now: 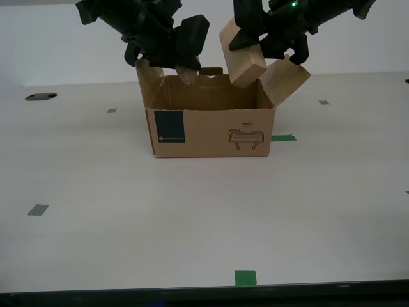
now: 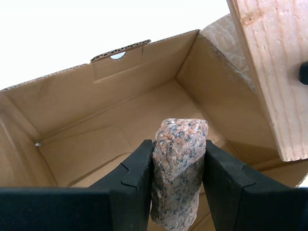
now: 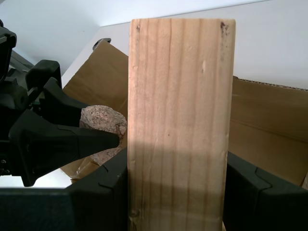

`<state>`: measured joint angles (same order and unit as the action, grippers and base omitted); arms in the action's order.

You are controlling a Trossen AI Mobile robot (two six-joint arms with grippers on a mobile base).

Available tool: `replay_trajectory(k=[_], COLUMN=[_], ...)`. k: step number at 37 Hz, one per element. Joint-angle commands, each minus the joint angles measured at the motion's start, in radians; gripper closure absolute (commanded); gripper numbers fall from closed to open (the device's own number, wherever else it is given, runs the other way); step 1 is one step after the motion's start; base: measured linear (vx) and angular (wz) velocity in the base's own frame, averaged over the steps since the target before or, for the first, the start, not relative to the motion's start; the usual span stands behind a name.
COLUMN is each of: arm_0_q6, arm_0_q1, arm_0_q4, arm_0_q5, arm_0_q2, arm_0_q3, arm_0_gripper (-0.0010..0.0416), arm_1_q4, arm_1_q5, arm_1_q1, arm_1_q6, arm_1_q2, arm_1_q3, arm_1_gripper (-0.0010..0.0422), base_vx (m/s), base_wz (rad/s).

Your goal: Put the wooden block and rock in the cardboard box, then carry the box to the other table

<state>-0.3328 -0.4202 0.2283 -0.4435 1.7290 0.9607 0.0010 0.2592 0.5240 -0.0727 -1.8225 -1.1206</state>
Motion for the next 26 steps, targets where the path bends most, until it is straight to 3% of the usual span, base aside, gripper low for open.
replay_trajectory(k=[1,9,26], arm_0_q6=[0.000,0.002,-0.005], arm_0_q1=[0.000,0.000,0.000], arm_0_q4=[0.006,0.006,0.006], arm_0_q5=[0.002,0.003,0.002], arm_0_q2=[0.000,0.000,0.000], arm_0_q3=[0.001,0.001,0.001], arm_0_gripper=[0.0395,0.0331,0.0181], arm_1_q4=[-0.003,-0.007,-0.007], arm_1_q5=[0.004,0.005,0.004], arm_1_q1=[0.001,0.001,0.001], arm_1_q6=[0.003,0.021,0.016], arm_1_q2=[0.002,0.002,0.002], arm_1_q3=[-0.001,-0.001,-0.001], arm_1_gripper=[0.0411,0.0357,0.0162], base_vx=[0.000,0.000,0.000], base_wz=[0.000,0.000,0.000])
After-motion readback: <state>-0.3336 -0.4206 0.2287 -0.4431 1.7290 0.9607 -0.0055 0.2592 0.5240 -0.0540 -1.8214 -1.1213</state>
